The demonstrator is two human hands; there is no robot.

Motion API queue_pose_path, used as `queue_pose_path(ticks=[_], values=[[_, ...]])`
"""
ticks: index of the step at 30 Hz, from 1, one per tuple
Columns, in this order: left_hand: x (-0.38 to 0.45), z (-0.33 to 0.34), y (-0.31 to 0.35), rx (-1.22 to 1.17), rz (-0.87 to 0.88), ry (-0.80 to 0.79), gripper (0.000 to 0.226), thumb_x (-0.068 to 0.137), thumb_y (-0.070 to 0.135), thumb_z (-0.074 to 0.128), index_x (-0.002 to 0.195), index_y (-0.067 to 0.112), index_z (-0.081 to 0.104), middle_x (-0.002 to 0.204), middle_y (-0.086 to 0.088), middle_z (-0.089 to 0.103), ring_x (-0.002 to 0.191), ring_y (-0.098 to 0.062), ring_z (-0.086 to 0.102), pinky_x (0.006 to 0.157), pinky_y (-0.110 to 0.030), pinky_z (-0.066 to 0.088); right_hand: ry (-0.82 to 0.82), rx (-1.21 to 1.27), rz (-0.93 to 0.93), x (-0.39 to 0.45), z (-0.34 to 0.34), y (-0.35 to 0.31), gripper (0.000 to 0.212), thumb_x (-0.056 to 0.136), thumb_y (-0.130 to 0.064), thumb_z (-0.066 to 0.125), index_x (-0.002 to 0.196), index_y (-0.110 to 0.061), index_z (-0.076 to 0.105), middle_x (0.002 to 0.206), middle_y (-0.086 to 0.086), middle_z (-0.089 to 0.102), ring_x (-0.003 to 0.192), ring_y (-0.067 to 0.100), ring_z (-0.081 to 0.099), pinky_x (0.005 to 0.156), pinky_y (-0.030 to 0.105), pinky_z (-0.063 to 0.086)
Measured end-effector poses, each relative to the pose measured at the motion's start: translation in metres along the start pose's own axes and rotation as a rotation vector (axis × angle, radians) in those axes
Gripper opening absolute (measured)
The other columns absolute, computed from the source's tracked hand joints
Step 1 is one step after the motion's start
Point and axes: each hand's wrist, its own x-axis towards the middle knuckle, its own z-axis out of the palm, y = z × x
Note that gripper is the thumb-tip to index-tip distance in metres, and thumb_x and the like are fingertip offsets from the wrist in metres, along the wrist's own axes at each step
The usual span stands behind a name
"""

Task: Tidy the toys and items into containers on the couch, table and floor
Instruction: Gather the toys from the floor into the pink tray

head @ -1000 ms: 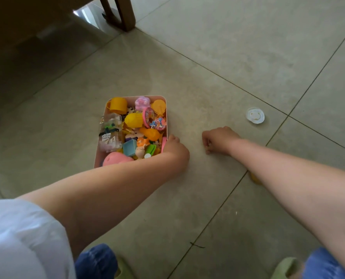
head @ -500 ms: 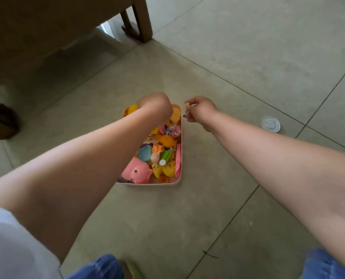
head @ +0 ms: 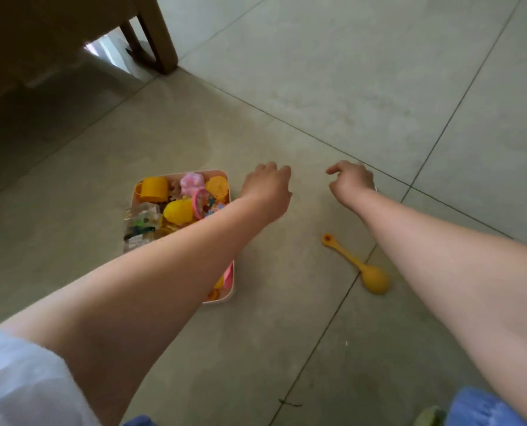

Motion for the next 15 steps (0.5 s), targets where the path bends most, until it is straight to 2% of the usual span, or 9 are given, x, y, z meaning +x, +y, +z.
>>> queue_pose_path(ticks=[4, 8, 11, 15], values=[[-0.005, 0.04, 0.059, -0.069, 0.261, -0.292, 0.065, 0.084, 0.037, 0.068, 0.14, 0.023, 0.038, 0.132, -0.009, 0.045, 0.123, -0.028, 0.043, 0.093, -0.038, 0.043, -0.024, -0.14, -0.045, 0.011, -0.016, 0.051, 0.05, 0.088, -0.012, 0.049, 0.133, -0.032, 0.052, 0.139, 0.008, 0.04, 0.13, 0.033, 0.034, 0.106, 0.037, 0.037], [-0.005, 0.066, 0.088, 0.116, 0.453, -0.334, 0.077, 0.076, 0.038, 0.076, 0.141, 0.026, 0.037, 0.13, -0.009, 0.044, 0.119, -0.029, 0.042, 0.088, -0.038, 0.043, -0.162, -0.301, -0.133, 0.02, -0.018, 0.071, 0.064, 0.085, -0.029, 0.065, 0.143, -0.033, 0.039, 0.147, 0.007, 0.033, 0.132, 0.035, 0.035, 0.11, 0.039, 0.034], [-0.007, 0.078, 0.096, 0.183, 0.512, -0.319, 0.063, 0.075, 0.038, 0.076, 0.13, 0.025, 0.048, 0.125, -0.009, 0.046, 0.115, -0.029, 0.043, 0.085, -0.037, 0.04, -0.185, -0.373, -0.172, 0.019, -0.014, 0.073, 0.059, 0.087, -0.029, 0.064, 0.141, -0.034, 0.041, 0.141, 0.007, 0.035, 0.128, 0.034, 0.035, 0.106, 0.04, 0.038], [-0.006, 0.083, 0.093, 0.235, 0.566, -0.306, 0.033, 0.085, 0.038, 0.064, 0.114, 0.022, 0.059, 0.117, -0.007, 0.054, 0.112, -0.029, 0.048, 0.079, -0.033, 0.036, -0.134, -0.37, -0.171, 0.019, -0.009, 0.067, 0.04, 0.085, -0.025, 0.062, 0.124, -0.031, 0.052, 0.128, 0.009, 0.037, 0.12, 0.033, 0.036, 0.094, 0.038, 0.044]])
